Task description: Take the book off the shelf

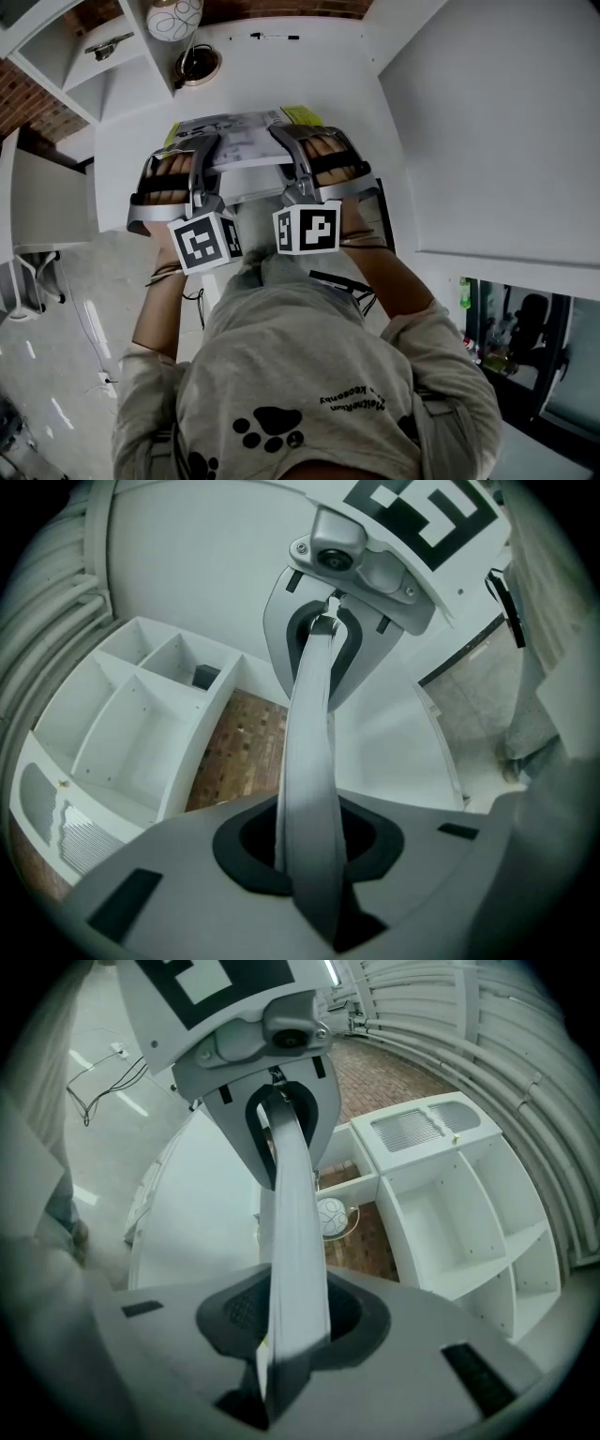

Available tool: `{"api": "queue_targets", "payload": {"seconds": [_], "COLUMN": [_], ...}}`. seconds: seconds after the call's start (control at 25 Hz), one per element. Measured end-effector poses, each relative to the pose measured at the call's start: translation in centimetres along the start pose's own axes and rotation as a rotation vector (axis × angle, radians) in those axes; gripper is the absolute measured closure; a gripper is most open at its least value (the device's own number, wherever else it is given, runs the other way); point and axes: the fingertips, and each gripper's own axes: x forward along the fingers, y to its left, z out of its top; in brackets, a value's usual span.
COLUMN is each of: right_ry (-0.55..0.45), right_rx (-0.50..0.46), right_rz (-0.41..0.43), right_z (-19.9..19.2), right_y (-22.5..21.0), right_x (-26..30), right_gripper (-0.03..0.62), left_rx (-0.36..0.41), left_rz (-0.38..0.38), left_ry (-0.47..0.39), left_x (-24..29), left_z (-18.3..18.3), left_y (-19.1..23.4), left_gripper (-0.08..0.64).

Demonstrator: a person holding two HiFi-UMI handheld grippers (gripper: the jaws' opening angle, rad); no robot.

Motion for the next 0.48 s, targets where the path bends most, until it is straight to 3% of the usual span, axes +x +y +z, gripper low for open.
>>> {"api": "queue_targets", "payload": {"seconds": [0.48], "right_ry": [-0.008], "right_rx": [0.021], "right_rz": [0.043], "right_z": [-3.6], "right_y": [6.2], "right_x": [3.1], "right_gripper": [0.502], "left_rx": [-0.048], "left_rz": [-0.036], "left_ry": [0.032], "left_x": [4.5], "left_z": [0.0], "left_y": [-6.4], "left_gripper": [0.482]}}
